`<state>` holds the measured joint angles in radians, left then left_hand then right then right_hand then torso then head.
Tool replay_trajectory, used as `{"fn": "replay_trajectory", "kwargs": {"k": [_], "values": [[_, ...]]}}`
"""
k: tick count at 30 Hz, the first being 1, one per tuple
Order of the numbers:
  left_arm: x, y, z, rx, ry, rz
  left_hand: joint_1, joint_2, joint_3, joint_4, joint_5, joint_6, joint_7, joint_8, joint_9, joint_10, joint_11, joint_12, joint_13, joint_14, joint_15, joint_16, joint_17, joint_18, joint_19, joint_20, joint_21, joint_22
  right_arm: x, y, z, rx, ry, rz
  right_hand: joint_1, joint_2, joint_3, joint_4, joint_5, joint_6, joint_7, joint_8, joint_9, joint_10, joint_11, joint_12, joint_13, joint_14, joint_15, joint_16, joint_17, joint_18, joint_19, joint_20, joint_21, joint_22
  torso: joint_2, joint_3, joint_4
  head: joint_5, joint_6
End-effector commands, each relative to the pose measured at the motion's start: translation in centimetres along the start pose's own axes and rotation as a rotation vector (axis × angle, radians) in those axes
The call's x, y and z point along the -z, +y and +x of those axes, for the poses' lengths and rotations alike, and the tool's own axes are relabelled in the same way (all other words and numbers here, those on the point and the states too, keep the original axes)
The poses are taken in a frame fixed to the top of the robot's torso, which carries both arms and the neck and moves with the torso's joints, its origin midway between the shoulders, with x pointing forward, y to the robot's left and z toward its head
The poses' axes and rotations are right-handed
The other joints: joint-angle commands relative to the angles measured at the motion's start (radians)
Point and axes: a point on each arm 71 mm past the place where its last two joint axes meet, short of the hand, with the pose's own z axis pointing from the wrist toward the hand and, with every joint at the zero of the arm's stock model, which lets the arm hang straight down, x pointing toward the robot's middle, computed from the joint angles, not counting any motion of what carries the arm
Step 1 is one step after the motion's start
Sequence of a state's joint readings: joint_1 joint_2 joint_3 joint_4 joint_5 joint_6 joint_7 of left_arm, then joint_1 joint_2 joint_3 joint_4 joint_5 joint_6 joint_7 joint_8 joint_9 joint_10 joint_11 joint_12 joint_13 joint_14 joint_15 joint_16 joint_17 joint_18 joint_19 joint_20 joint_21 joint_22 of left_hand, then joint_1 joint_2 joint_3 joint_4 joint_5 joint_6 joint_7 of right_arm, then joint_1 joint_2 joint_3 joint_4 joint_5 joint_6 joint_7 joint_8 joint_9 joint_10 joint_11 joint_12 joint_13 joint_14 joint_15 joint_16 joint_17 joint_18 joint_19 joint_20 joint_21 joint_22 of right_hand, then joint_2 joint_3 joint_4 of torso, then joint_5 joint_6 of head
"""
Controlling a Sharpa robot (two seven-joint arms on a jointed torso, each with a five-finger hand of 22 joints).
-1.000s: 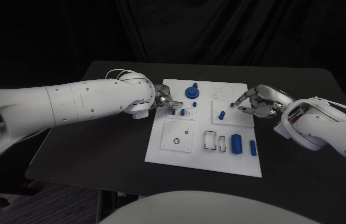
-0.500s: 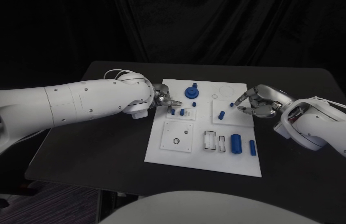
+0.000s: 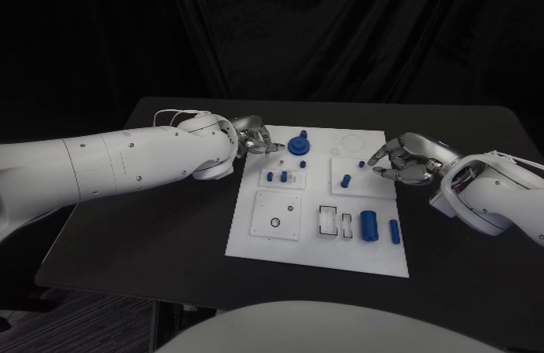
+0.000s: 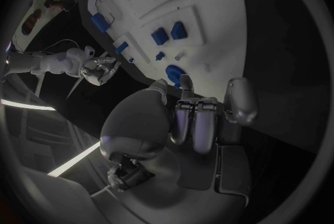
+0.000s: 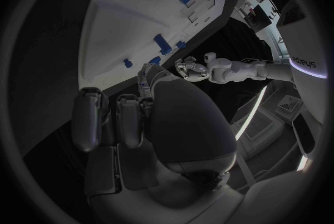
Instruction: Assemble the parts on the task board
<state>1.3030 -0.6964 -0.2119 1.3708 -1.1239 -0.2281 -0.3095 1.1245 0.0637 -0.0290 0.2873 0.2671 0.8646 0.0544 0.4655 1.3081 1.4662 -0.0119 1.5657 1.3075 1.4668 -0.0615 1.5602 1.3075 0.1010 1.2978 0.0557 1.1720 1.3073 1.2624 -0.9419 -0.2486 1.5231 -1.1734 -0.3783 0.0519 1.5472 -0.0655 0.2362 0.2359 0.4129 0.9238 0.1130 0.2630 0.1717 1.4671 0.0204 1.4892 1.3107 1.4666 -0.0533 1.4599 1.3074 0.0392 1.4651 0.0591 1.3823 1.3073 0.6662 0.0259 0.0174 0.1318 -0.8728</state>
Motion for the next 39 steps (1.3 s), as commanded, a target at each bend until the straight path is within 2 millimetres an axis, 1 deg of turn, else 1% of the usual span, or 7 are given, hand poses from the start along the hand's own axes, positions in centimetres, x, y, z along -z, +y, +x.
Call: {"fn": "replay_trajectory", "kwargs": {"k": [1, 6, 10, 15, 23, 33, 39], "values": [[-0.1, -1.8, -1.1, -0.031, -0.163, 0.226, 0.06, 0.0, -0.003, -0.007, 0.01, -0.073, 0.021, 0.012, 0.026, -0.001, 0.026, -0.077, 0.209, 0.032, 0.024, -0.03, 0.167, 0.042, -0.127, 0.018, -0.294, -0.117, 0.1, -0.1, 0.1, -0.002, -0.001, 0.017, -0.001, 0.008, 0.005, -0.001, 0.005, -0.006, 0.001, -0.006, -0.002, 0.01, 0.007, -0.003, 0.113, 0.062, 0.009, -0.005, 0.049, 0.012, 0.014, 0.005, -0.006, 0.181, 0.001, -0.0002, 0.0001, -0.008, 0.0], [-0.7, -2.6, -1.0, -0.064, -0.128, 0.355, 0.205, 0.003, 0.031, -0.044, 0.023, -0.26, 0.07, 0.005, 0.018, -0.327, 0.063, -0.314, 0.058, -0.069, 0.06, -0.057, 0.075, 0.083, -0.188, 0.052, -0.709, -0.404, 0.1, -0.1, 0.0, -0.002, -0.004, 0.016, -0.001, 0.008, 0.005, -0.001, 0.005, -0.006, 0.001, -0.006, -0.002, 0.01, 0.007, -0.003, 0.113, 0.062, 0.009, -0.005, 0.049, 0.012, 0.014, 0.005, -0.006, 0.181, 0.001, 0.0001, -0.0004, -0.017, 0.0], [-1.4, -3.1, -0.9, -0.091, -0.066, 0.469, 0.343, -0.01, 0.112, -0.104, 0.004, -0.352, 0.075, -0.011, -0.023, -0.891, 0.118, -0.734, -0.181, -0.219, 0.104, -0.098, -0.035, 0.07, -0.186, 0.081, -0.811, -0.48, 0.2, -0.2, 0.0, -0.002, -0.006, 0.017, -0.001, 0.008, 0.005, -0.001, 0.005, -0.006, 0.001, -0.006, -0.002, 0.01, 0.007, -0.003, 0.113, 0.062, 0.009, -0.005, 0.049, 0.012, 0.014, 0.005, -0.006, 0.181, 0.002, 0.0006, -0.0002, -0.018, 0.0], [-2.0, -3.3, 0.0, -0.098, -0.015, 0.547, 0.423, -0.033, 0.174, -0.165, -0.012, -0.38, 0.078, -0.035, -0.075, -0.992, 0.132, -0.807, -0.234, -0.25, 0.111, -0.101, -0.059, 0.078, -0.146, 0.082, -0.806, -0.475, 0.2, -0.1, 0.0, -0.002, -0.006, 0.016, -0.001, 0.008, 0.005, -0.001, 0.005, -0.006, 0.001, -0.006, -0.002, 0.01, 0.007, -0.003, 0.113, 0.062, 0.009, -0.005, 0.049, 0.012, 0.014, 0.005, -0.006, 0.181, 0.004, 0.0029, -0.0048, -0.019, 0.0], [-2.8, -3.7, 1.9, -0.162, 0.012, 0.596, 0.421, -0.088, 0.317, -0.231, 0.027, -0.37, 0.075, -0.058, -0.2, -1.049, 0.145, -0.844, -0.32, -0.172, 0.105, -0.085, -0.055, 0.026, -0.03, 0.075, -0.362, -0.135, 0.4, -0.2, -0.1, -0.003, -0.009, 0.016, -0.003, 0.007, 0.005, -0.001, 0.007, -0.006, 0.001, -0.006, -0.002, 0.011, 0.007, -0.003, 0.113, 0.062, 0.009, -0.007, 0.046, 0.012, 0.014, 0.005, -0.005, 0.181, 0.01, 0.0042, -0.01, -0.021, 0.0], [-3.1, -4.1, 2.7, -0.209, -0.009, 0.605, 0.317, -0.144, 0.506, -0.265, 0.033, -0.254, 0.093, -0.146, -0.379, -0.93, 0.143, -0.865, -0.452, -0.03, 0.119, -0.049, 0.018, -0.045, 0.16, 0.098, 0.151, 0.171, 0.7, -0.4, -0.1, -0.005, -0.009, 0.022, -0.003, 0.007, 0.005, -0.001, 0.007, -0.006, 0.001, -0.006, -0.002, 0.011, 0.007, -0.003, 0.113, 0.062, 0.009, -0.007, 0.046, 0.012, 0.014, 0.005, -0.005, 0.181, 0.01, 0.0043, -0.01, -0.025, 0.0], [-3.0, -4.2, 2.8, -0.295, -0.043, 0.61, 0.272, -0.17, 0.548, -0.283, -0.006, -0.184, 0.105, -0.231, -0.455, -0.86, 0.134, -0.913, -0.527, 0.019, 0.107, -0.042, 0.053, -0.032, 0.16, 0.094, 0.129, 0.17, 0.8, -0.3, -0.1, -0.006, -0.007, 0.022, -0.004, 0.007, 0.005, -0.001, 0.008, -0.005, 0.001, -0.006, -0.002, 0.011, 0.007, -0.002, 0.114, 0.062, 0.009, -0.007, 0.046, 0.012, 0.014, 0.005, -0.005, 0.181, 0.014, 0.0031, -0.0141, -0.021, 0.0]]}}
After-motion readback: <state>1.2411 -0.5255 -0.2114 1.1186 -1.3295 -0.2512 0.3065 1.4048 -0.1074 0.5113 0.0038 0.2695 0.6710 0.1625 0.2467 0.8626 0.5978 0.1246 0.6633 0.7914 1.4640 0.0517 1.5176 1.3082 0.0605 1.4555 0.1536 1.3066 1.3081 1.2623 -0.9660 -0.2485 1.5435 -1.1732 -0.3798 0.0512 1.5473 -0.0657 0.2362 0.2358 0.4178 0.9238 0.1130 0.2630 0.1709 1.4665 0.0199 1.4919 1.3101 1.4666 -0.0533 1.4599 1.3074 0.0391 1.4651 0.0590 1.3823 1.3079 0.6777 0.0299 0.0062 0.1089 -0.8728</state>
